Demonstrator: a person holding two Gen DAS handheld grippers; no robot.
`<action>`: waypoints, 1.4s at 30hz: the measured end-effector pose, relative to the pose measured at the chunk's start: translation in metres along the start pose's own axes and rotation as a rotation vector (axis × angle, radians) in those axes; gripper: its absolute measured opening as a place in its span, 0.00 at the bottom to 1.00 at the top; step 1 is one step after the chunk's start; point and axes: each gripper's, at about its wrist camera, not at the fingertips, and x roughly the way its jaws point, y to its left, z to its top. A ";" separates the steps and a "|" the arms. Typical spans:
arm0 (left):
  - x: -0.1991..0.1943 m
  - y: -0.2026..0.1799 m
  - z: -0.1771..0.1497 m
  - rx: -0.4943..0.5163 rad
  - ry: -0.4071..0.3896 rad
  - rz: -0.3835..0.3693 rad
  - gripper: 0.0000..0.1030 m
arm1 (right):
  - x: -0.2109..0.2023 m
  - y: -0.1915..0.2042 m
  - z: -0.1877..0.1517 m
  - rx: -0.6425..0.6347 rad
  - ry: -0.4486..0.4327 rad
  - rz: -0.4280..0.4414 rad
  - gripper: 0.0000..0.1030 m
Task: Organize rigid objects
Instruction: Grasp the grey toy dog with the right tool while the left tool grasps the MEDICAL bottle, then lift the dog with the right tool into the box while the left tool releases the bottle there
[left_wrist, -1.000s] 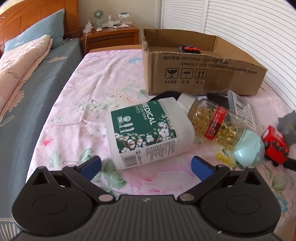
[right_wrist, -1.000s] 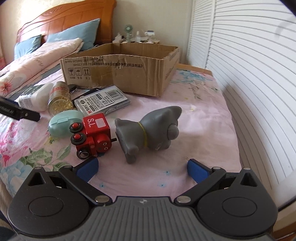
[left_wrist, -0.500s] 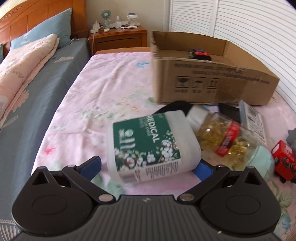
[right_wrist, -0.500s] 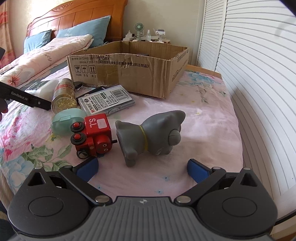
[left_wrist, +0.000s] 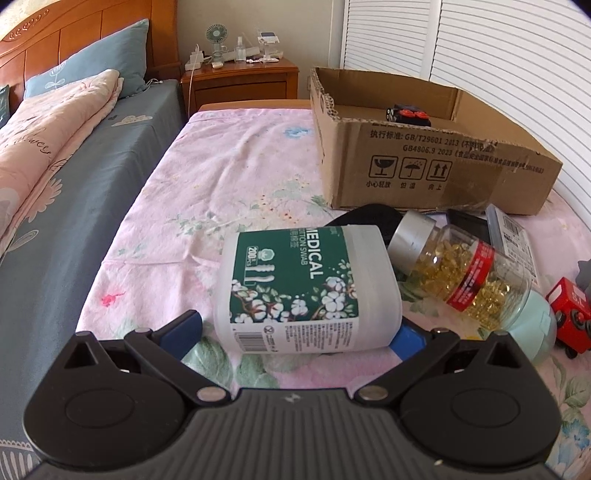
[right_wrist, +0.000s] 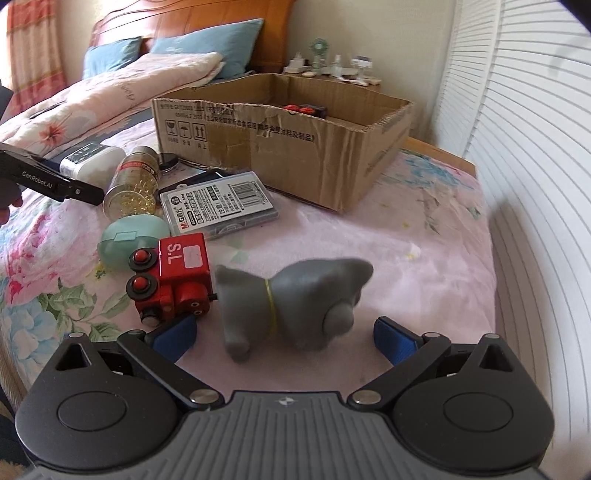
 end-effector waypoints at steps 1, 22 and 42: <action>0.000 0.000 0.000 0.001 -0.002 -0.001 1.00 | 0.001 -0.001 0.002 -0.017 0.001 0.013 1.00; -0.001 -0.012 0.017 0.060 -0.035 0.035 0.91 | 0.001 -0.008 0.012 -0.103 0.008 0.058 0.76; -0.026 0.000 0.042 0.186 0.025 -0.078 0.81 | -0.033 -0.001 0.037 -0.085 0.012 0.023 0.75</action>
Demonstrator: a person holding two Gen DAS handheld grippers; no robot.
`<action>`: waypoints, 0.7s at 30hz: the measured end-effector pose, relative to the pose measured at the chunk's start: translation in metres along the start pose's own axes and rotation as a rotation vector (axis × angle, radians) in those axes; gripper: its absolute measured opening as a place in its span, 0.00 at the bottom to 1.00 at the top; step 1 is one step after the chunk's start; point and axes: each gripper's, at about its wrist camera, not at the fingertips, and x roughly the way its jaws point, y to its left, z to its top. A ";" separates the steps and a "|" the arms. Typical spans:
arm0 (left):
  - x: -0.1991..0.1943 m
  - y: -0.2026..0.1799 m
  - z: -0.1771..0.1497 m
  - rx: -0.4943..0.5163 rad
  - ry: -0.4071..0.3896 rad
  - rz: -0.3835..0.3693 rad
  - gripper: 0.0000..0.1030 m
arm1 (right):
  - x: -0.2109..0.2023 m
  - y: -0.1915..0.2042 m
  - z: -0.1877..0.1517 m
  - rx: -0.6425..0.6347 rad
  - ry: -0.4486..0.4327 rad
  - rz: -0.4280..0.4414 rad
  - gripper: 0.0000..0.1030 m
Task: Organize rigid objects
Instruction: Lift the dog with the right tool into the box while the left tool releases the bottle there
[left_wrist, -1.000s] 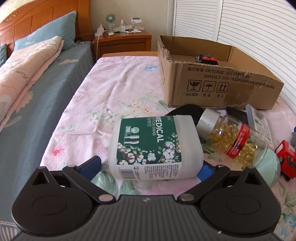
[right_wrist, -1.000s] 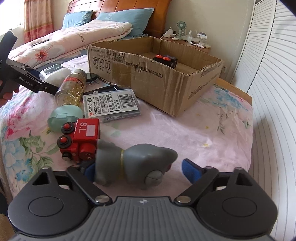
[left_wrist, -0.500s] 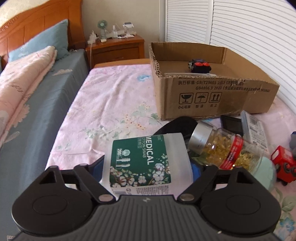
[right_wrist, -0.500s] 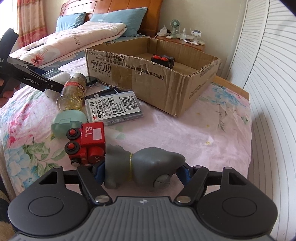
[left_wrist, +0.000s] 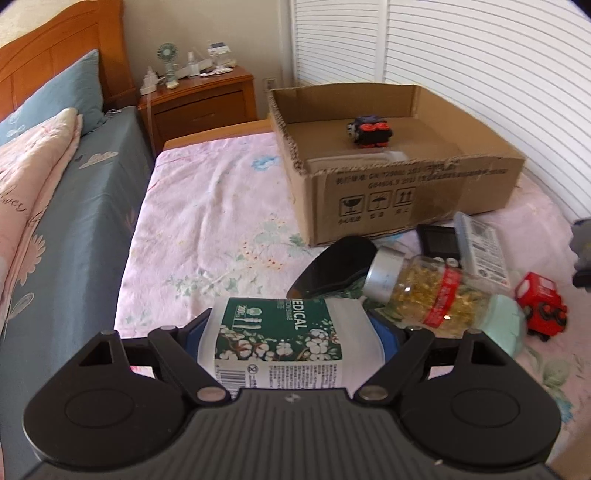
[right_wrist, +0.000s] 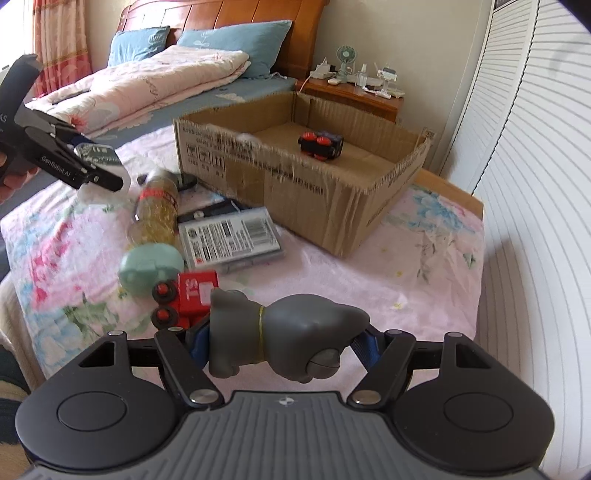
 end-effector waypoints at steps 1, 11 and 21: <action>-0.003 0.000 0.002 0.009 0.000 -0.008 0.81 | -0.003 0.000 0.003 0.000 -0.004 0.003 0.75; -0.028 -0.010 0.036 0.114 -0.051 -0.092 0.81 | -0.011 0.004 0.051 -0.049 -0.045 0.025 0.75; -0.026 -0.028 0.105 0.187 -0.155 -0.123 0.81 | 0.005 -0.008 0.122 -0.033 -0.094 0.049 0.75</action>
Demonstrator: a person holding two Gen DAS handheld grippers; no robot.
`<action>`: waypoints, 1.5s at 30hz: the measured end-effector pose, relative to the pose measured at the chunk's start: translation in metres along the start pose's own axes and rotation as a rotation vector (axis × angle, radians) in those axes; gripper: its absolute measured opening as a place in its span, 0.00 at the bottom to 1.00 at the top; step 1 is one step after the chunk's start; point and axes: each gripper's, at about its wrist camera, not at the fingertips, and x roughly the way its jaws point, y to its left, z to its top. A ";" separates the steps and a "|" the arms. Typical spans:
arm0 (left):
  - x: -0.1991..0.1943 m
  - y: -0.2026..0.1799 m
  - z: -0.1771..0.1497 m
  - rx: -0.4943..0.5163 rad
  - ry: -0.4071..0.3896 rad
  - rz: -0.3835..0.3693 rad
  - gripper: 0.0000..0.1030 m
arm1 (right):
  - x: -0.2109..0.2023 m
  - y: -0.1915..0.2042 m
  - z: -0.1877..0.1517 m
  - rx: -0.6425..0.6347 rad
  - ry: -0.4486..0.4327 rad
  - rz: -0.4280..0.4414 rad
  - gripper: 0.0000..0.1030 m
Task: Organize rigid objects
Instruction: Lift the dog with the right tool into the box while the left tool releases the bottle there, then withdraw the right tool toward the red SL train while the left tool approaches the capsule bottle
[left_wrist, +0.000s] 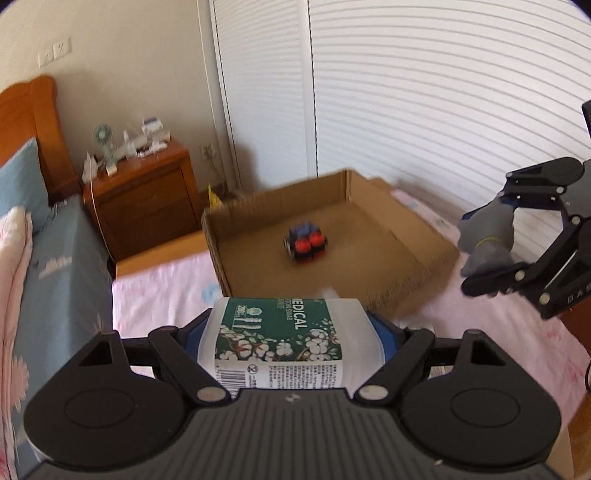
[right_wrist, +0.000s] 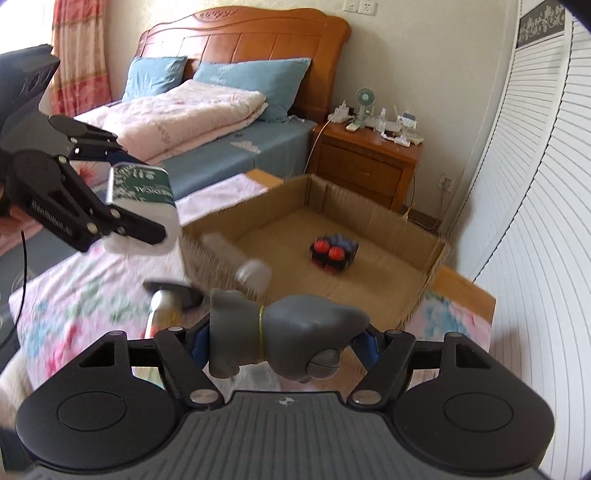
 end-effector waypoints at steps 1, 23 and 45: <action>0.004 0.001 0.006 0.004 -0.005 0.003 0.81 | 0.003 -0.003 0.006 0.011 -0.006 0.004 0.75; 0.107 0.030 0.078 -0.028 0.031 0.052 0.81 | 0.042 -0.049 0.013 0.339 0.088 -0.154 1.00; 0.032 0.011 0.034 -0.060 0.009 0.020 0.97 | 0.004 0.009 -0.014 0.325 0.106 -0.183 1.00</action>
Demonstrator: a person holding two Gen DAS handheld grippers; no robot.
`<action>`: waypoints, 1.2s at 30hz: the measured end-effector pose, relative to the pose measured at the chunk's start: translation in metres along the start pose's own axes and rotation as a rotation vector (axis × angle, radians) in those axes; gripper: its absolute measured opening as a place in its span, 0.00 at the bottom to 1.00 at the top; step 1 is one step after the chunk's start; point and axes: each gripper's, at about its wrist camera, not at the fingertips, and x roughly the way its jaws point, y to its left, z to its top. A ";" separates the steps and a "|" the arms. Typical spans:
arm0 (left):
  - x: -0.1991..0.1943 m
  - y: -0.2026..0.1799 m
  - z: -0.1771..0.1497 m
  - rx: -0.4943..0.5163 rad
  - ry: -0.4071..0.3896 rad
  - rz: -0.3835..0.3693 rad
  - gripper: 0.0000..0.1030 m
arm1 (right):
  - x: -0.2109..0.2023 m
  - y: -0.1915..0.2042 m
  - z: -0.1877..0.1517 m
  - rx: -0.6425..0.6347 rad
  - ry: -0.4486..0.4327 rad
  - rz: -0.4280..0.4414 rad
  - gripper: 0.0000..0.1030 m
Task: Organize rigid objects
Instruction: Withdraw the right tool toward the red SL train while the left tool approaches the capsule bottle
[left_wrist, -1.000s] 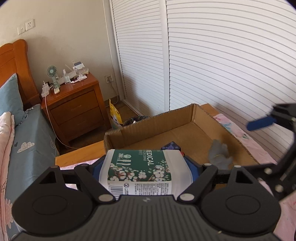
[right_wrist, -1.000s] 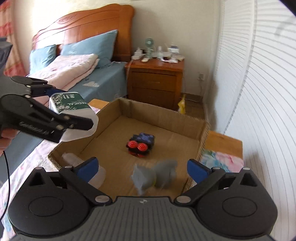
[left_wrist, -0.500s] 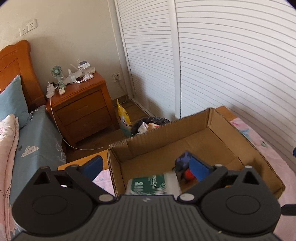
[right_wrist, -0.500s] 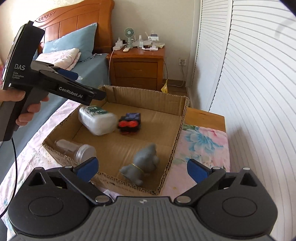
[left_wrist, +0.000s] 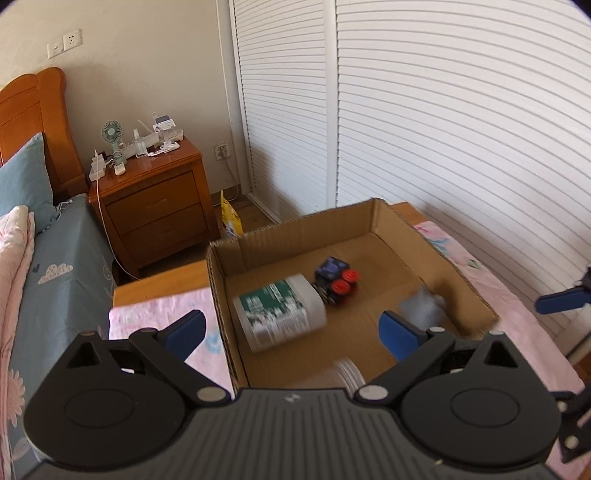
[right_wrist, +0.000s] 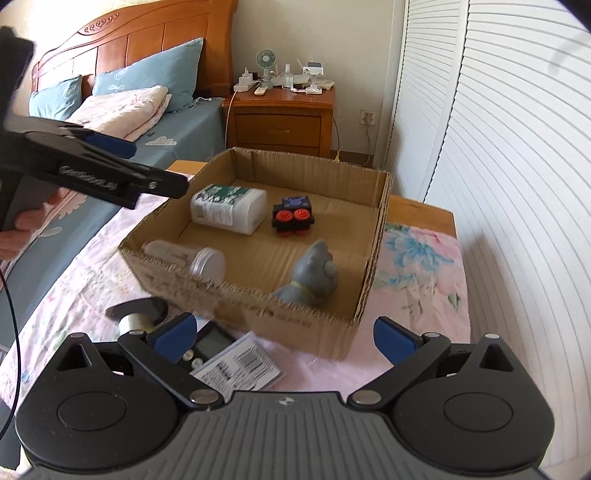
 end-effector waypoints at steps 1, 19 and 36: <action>-0.005 -0.002 -0.005 -0.004 -0.002 -0.009 0.97 | -0.002 0.002 -0.005 0.008 -0.005 0.001 1.00; -0.051 -0.029 -0.135 -0.083 -0.031 -0.020 0.97 | 0.008 0.020 -0.113 0.121 0.013 -0.014 1.00; -0.051 -0.052 -0.153 0.009 -0.009 -0.063 0.97 | 0.028 0.008 -0.126 0.260 0.032 -0.062 1.00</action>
